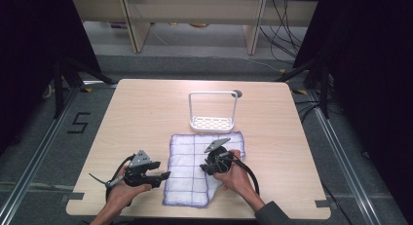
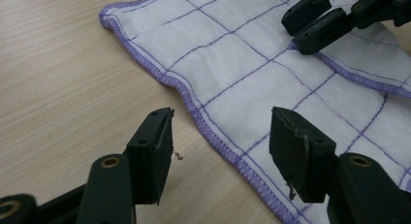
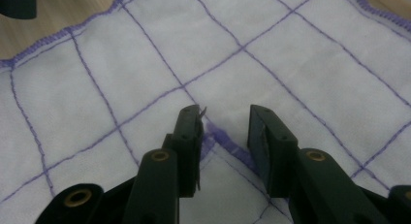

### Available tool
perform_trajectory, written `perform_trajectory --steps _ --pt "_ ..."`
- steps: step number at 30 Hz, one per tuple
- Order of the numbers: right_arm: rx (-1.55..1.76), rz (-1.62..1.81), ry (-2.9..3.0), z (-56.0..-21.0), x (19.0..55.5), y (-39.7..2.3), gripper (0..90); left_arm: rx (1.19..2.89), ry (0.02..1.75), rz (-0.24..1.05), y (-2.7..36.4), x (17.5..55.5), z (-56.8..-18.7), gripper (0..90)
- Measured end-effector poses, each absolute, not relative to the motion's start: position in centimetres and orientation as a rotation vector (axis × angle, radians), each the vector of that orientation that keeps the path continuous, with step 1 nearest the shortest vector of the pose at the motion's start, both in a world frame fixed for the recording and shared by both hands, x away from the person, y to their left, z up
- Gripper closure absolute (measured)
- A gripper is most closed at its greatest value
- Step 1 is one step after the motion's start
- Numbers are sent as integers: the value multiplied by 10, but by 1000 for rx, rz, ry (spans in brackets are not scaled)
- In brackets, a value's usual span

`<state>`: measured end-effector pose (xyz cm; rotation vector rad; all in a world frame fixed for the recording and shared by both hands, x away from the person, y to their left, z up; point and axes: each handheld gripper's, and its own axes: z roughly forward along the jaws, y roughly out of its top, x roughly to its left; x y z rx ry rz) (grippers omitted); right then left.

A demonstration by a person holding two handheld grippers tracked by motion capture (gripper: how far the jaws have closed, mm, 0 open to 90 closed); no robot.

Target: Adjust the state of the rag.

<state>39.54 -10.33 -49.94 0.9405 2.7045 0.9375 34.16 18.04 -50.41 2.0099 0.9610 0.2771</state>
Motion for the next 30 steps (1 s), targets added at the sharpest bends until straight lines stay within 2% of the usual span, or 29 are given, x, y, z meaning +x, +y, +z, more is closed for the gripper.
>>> perform_trajectory --steps 2,4,6,16,24,27,30 --pt "945 935 2698 -500 395 -104 684 2005 962 277 179 341 -504 414" --pt "908 929 2705 -500 395 -104 821 2013 967 282 178 340 -505 412" --pt "891 949 2696 -501 394 -105 863 2014 969 278 178 340 -505 411" --pt "904 1071 2634 -476 381 -130 858 2003 961 253 175 334 -506 410" --pt "973 1054 2659 -481 385 -132 852 2069 873 230 159 320 -507 410" --pt "950 1058 2649 -484 385 -132 844 2160 817 265 150 314 -510 402" --pt "951 1041 2671 -483 384 -132 843 2151 811 267 147 311 -511 406"
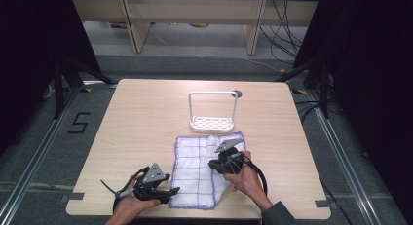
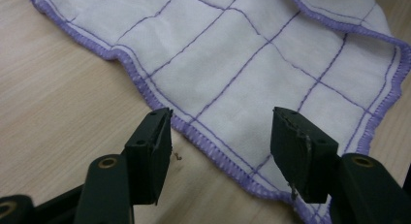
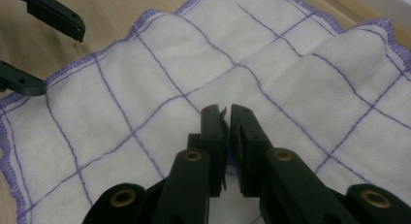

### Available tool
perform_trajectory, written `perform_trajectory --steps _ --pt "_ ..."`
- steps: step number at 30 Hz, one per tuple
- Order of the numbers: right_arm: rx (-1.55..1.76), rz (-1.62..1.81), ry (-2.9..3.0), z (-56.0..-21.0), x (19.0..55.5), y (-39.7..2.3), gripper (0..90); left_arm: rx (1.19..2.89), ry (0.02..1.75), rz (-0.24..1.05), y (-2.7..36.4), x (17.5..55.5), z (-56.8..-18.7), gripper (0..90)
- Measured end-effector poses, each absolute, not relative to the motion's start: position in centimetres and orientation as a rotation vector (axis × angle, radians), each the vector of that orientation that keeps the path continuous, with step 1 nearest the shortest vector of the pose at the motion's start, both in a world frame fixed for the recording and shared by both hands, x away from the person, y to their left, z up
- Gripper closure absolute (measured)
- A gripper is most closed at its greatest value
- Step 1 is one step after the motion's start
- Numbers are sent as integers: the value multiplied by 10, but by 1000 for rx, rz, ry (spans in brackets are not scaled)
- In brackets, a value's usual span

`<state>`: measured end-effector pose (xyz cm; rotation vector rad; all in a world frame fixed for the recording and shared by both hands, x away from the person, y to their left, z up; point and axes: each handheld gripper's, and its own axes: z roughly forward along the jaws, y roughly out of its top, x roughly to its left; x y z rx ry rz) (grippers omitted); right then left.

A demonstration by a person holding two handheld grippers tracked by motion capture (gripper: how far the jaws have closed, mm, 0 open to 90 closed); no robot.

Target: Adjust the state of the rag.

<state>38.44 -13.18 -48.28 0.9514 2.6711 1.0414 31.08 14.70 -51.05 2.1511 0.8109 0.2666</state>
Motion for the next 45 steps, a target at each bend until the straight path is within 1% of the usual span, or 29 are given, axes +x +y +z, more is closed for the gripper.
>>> perform_trajectory --steps 3,4,5,7,9,15,18,20,22,25,26,31,33,34,35,36,37,38,41,42,43,45 --pt "949 1031 2672 -483 385 -132 846 2211 766 323 143 308 -512 412" --pt "949 1031 2672 -483 385 -132 846 2211 766 323 143 308 -512 413" --pt "927 1061 2648 -484 385 -132 851 2254 740 347 141 306 -514 414" --pt "939 1049 2671 -481 385 -134 852 2255 749 324 141 305 -515 413" --pt "950 1049 2652 -480 384 -138 859 2254 743 364 140 304 -515 419" --pt "938 1079 2627 -472 379 -150 881 2252 756 355 139 302 -515 434" --pt "937 1116 2606 -463 370 -162 883 2258 742 365 139 302 -514 439" --pt "957 1148 2587 -458 357 -177 884 2265 737 380 139 302 -514 440" --pt "960 1153 2580 -458 353 -182 884 2263 735 376 139 302 -514 442" --pt "978 1164 2569 -458 339 -197 884 2270 738 385 138 302 -514 442" --pt "1001 1175 2557 -458 331 -207 884 2269 748 371 138 301 -514 442" --pt "1041 1183 2535 -459 315 -223 884 2280 725 405 137 300 -513 450" --pt "1043 1194 2526 -462 308 -230 884 2284 703 416 136 298 -513 510" --pt "1099 1192 2526 -463 301 -231 884 2323 654 441 136 296 -511 541" --pt "1099 1192 2526 -463 301 -231 884 2323 654 441 136 296 -511 577" --pt "1062 1183 2535 -464 301 -234 884 2289 657 455 134 295 -513 577" --pt "1054 1178 2532 -465 300 -235 885 2297 642 454 133 294 -512 626" --pt "1072 1169 2546 -467 297 -235 884 2294 625 483 131 292 -512 702" --pt "1078 1145 2554 -470 296 -235 884 2308 592 491 131 291 -512 791" --pt "1078 1145 2554 -470 296 -235 884 2308 592 491 131 291 -512 813" --pt "1085 1143 2562 -471 295 -236 885 2307 594 489 131 290 -512 813" --pt "1087 1115 2565 -474 294 -236 884 2323 585 487 130 290 -513 864"
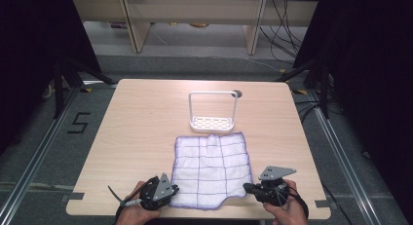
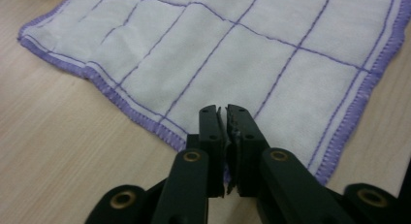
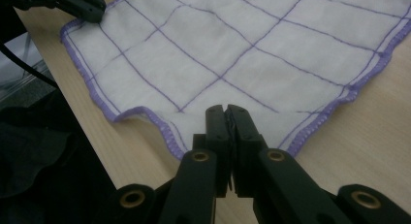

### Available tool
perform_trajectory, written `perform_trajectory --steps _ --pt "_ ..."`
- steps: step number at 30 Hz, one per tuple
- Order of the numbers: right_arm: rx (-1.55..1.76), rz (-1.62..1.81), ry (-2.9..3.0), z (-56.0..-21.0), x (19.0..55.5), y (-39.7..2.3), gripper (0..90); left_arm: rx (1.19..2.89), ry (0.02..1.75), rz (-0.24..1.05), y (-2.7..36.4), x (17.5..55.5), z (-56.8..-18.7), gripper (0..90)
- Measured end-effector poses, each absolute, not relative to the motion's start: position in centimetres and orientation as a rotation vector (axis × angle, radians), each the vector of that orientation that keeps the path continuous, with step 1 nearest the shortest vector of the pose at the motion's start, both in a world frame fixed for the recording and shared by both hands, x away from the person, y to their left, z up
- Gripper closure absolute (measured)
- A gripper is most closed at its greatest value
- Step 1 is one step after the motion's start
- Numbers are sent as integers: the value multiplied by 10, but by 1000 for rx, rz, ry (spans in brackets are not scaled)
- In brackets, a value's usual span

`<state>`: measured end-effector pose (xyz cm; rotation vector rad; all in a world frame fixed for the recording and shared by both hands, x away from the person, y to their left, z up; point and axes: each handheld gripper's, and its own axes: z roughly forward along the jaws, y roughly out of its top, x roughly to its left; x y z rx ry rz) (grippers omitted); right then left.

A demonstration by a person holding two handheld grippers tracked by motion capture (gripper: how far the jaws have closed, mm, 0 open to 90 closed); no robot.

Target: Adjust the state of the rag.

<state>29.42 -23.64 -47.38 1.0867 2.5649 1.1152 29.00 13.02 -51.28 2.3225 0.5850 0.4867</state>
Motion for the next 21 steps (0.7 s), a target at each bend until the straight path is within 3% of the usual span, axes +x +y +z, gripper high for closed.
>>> perform_trajectory --steps 15,21 --pt "1089 989 2598 -491 285 -245 883 2339 570 466 133 291 -513 882" --pt "1078 919 2619 -494 286 -245 762 2334 571 454 133 292 -513 884"
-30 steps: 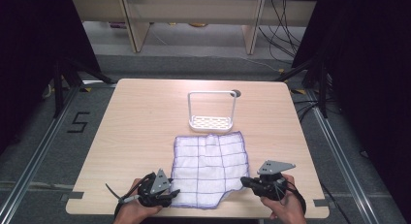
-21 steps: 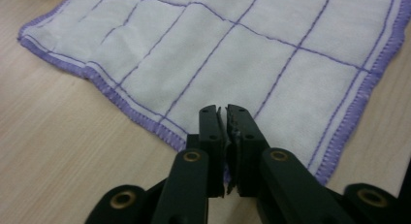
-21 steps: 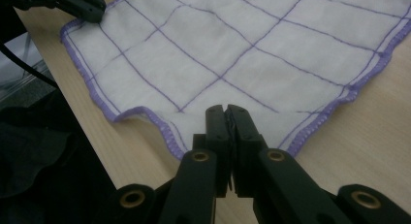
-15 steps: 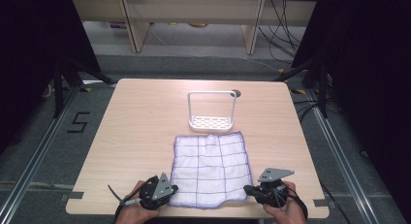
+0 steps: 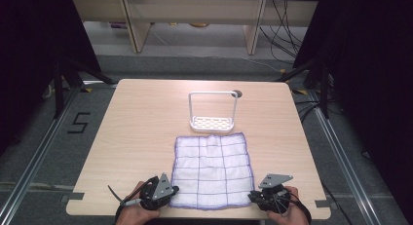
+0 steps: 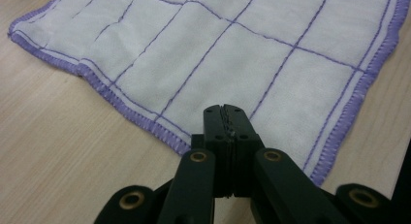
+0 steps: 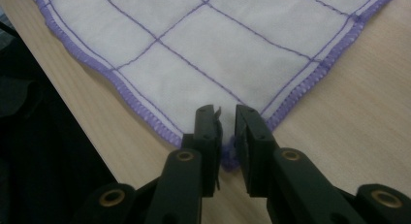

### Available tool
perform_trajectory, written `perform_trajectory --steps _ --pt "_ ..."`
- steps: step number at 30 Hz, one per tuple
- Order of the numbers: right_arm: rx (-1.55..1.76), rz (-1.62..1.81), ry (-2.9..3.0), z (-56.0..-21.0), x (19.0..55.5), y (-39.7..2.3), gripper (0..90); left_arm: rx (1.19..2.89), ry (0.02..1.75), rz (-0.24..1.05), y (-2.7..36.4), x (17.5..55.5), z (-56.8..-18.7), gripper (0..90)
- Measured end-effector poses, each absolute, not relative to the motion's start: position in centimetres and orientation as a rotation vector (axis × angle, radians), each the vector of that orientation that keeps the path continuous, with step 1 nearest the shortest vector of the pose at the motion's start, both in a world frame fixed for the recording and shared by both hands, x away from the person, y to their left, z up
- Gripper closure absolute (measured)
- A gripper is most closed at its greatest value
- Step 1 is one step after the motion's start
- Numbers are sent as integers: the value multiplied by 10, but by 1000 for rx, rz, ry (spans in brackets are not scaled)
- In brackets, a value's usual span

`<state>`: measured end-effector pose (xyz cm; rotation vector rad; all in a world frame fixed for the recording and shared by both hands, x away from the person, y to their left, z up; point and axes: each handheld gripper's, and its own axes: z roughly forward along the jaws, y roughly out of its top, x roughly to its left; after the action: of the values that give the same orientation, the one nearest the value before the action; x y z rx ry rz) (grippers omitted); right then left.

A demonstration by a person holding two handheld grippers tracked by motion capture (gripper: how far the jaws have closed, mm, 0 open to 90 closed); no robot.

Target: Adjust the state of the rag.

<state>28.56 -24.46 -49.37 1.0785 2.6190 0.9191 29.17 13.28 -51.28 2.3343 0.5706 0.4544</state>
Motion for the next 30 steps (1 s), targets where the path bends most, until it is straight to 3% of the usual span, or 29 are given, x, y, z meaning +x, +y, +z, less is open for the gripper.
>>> perform_trajectory --steps 9,20,30 --pt "1136 1038 2475 -479 292 -255 488 2304 615 418 135 295 -513 846" --pt "1186 1101 2358 -460 318 -270 431 2105 762 368 154 315 -490 756" --pt "1249 1110 2304 -447 377 -261 404 1988 891 364 174 375 -477 724"
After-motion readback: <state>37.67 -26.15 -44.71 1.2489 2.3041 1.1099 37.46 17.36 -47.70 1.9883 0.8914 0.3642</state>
